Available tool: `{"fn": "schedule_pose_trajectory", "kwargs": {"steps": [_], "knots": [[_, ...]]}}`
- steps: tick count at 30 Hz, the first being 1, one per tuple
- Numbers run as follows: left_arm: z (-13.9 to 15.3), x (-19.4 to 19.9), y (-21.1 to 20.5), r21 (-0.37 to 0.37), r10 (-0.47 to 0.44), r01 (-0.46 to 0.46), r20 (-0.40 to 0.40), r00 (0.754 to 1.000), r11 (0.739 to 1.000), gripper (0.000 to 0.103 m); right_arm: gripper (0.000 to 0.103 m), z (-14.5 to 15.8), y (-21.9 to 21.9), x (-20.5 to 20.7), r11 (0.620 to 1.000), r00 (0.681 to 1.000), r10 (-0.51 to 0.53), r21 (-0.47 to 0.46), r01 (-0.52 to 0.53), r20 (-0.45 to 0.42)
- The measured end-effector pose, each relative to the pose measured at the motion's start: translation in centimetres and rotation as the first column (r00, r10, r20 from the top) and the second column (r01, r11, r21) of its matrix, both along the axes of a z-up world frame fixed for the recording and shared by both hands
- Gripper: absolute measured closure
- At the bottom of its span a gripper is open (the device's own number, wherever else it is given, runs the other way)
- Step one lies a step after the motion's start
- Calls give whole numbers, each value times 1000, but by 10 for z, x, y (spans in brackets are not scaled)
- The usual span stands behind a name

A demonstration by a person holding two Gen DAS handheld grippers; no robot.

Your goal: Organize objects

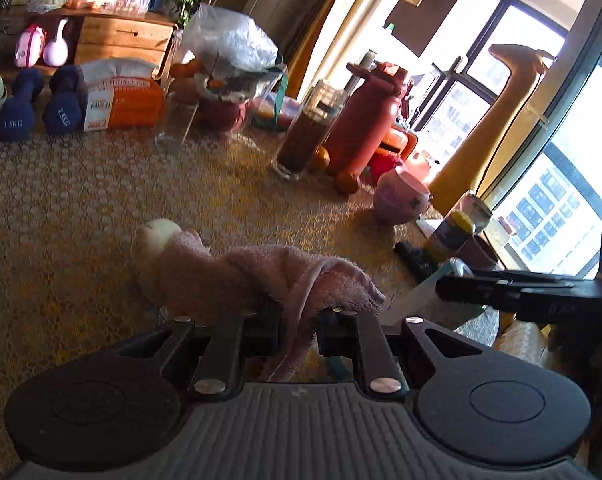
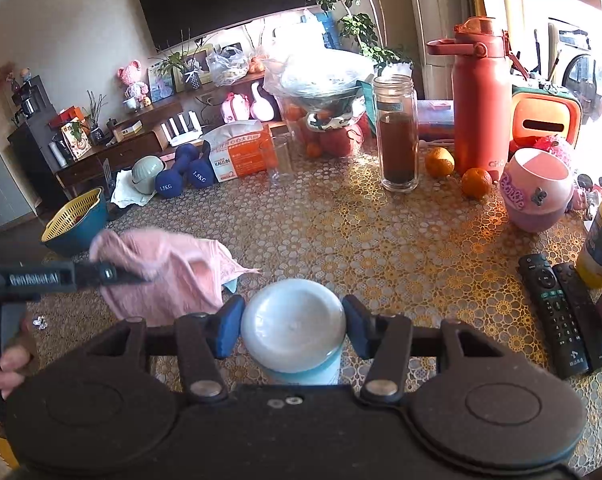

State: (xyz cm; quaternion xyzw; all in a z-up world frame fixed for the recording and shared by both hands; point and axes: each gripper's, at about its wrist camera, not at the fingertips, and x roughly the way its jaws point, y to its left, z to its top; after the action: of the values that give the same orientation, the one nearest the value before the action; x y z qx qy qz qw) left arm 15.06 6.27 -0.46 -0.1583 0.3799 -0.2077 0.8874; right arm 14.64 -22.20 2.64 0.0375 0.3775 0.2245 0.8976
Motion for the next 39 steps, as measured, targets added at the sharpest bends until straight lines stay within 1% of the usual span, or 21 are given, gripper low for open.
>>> {"fn": "schedule_pose_trajectory", "kwargs": {"steps": [2, 6, 7, 8, 9, 13, 16, 17, 18, 19, 20, 21, 23, 26, 28, 29, 31, 33, 35, 37, 39], "knots": [[-16, 5, -1, 58, 4, -2, -35, 999, 998, 87, 51, 0, -1, 0, 1000, 1000, 0, 2, 0, -3], [-47, 19, 2, 92, 36, -26, -111, 993, 995, 87, 51, 0, -1, 0, 1000, 1000, 0, 2, 0, -3], [-52, 21, 4, 84, 47, -36, -128, 991, 996, 87, 51, 0, -1, 0, 1000, 1000, 0, 1, 0, -3], [-55, 21, 6, 81, 49, -39, -130, 990, 996, 87, 51, 0, -1, 0, 1000, 1000, 0, 1, 0, -3], [-55, 19, 5, 100, 50, -38, -120, 992, 994, 86, 51, 0, -1, 0, 1000, 1000, 1, 1, -1, -3], [-50, 12, -2, 229, 73, -51, -86, 994, 972, 83, 51, -1, -1, 1, 1000, 1000, 20, 9, -20, -12], [-50, 12, -2, 250, 84, -58, -97, 992, 967, 68, 50, -1, 3, 0, 1000, 1000, 27, 2, -27, -4], [-51, 13, -1, 239, 85, -58, -102, 991, 969, 56, 50, -2, 3, 0, 1000, 1000, 28, 2, -28, -2], [-52, 13, -1, 231, 83, -55, -109, 991, 971, 34, 50, -2, 4, 0, 1000, 1000, 28, 3, -28, -2], [-54, 14, -2, 238, 87, -56, -120, 989, 970, 23, 50, -2, 4, -1, 1000, 1000, 28, 2, -28, -2], [-56, 14, -2, 258, 102, -68, -122, 987, 964, 12, 50, -1, 4, 0, 1000, 1000, 28, 2, -28, -2], [-60, 13, -2, 289, 122, -82, -125, 985, 954, 11, 50, -1, 4, 0, 1000, 1000, 28, 2, -28, -2], [-68, 15, 5, 285, 150, -101, -154, 977, 953, 11, 51, -2, 4, 0, 1000, 1000, 27, 3, -27, -3], [-69, 13, 16, 214, 160, -128, -143, 977, 968, 11, 51, -2, 3, 1, 1000, 1000, 25, 7, -25, -3], [-68, 10, 17, 223, 165, -136, -118, 979, 965, 23, 51, -2, 2, 1, 1000, 1000, 24, 9, -24, -4], [-68, 10, 17, 236, 172, -142, -112, 979, 961, 35, 51, -2, 2, 2, 1000, 1000, 23, 9, -23, -4], [-67, 10, 19, 227, 183, -154, -111, 977, 962, 43, 51, -2, 2, 2, 1000, 1000, 25, 8, -25, -4], [-66, 10, 24, 209, 194, -167, -117, 974, 964, 71, 51, -2, 2, 2, 1000, 1000, 26, 7, -26, -2], [-61, 10, 29, 135, 189, -173, -120, 975, 976, 76, 51, -3, 1, 2, 1000, 1000, 25, 10, -25, -4], [-51, 8, 29, 58, 179, -174, -113, 977, 983, 77, 51, -3, 1, 2, 1000, 1000, 22, 12, -22, -5], [-39, 7, 25, -57, 152, -158, -109, 982, 986, 78, 51, -3, 1, 2, 1000, 1000, 18, 13, -18, -6]]}}
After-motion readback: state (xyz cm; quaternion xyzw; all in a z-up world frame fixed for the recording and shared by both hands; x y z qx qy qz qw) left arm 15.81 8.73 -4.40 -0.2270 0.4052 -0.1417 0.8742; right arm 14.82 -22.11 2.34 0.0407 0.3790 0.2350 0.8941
